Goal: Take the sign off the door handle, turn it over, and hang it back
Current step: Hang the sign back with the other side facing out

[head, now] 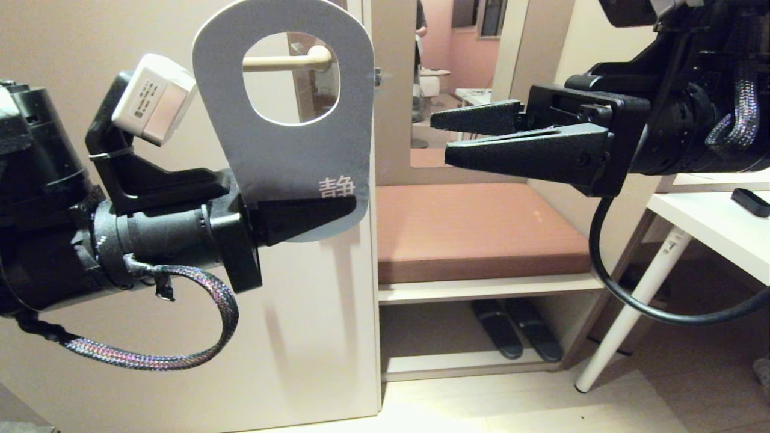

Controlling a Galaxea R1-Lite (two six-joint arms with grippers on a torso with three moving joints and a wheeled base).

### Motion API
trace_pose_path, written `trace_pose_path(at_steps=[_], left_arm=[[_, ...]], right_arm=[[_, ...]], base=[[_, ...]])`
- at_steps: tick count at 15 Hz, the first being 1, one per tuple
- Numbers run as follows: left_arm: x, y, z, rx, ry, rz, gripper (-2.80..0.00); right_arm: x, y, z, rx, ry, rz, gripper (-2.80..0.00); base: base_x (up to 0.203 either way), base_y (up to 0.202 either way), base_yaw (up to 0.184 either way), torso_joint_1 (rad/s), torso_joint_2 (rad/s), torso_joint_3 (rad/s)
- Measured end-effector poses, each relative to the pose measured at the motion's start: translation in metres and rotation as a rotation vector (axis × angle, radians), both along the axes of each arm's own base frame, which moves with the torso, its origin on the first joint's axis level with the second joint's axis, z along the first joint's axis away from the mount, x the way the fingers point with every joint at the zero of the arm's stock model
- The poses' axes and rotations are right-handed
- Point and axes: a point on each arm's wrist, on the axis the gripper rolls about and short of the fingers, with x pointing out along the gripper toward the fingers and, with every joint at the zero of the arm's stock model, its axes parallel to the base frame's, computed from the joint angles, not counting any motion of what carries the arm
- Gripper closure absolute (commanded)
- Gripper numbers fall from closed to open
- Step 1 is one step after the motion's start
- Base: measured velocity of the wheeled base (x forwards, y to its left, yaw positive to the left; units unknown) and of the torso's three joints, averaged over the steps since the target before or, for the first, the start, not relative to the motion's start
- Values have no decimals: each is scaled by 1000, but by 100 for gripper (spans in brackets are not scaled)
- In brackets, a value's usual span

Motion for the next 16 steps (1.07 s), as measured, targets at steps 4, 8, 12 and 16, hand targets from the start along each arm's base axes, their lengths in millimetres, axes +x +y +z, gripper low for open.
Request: trace_pose_path(at_steps=[4, 8, 12, 16], left_arm=[[0, 13, -1, 9, -22, 52, 0], [0, 27, -8, 34, -31, 111, 0], [-3, 36, -13, 41, -23, 143, 0], [-6, 40, -14, 42, -21, 151, 0]], right_arm=[[4, -8, 2, 2, -10, -133, -280], [12, -20, 1, -7, -6, -345, -280], [19, -30, -5, -28, 4, -645, -280], [18, -45, -18, -76, 28, -952, -280]], base=[[0, 0, 0, 0, 0, 0], [0, 0, 0, 0, 0, 0], [0, 0, 0, 0, 0, 0], [0, 0, 0, 0, 0, 0]])
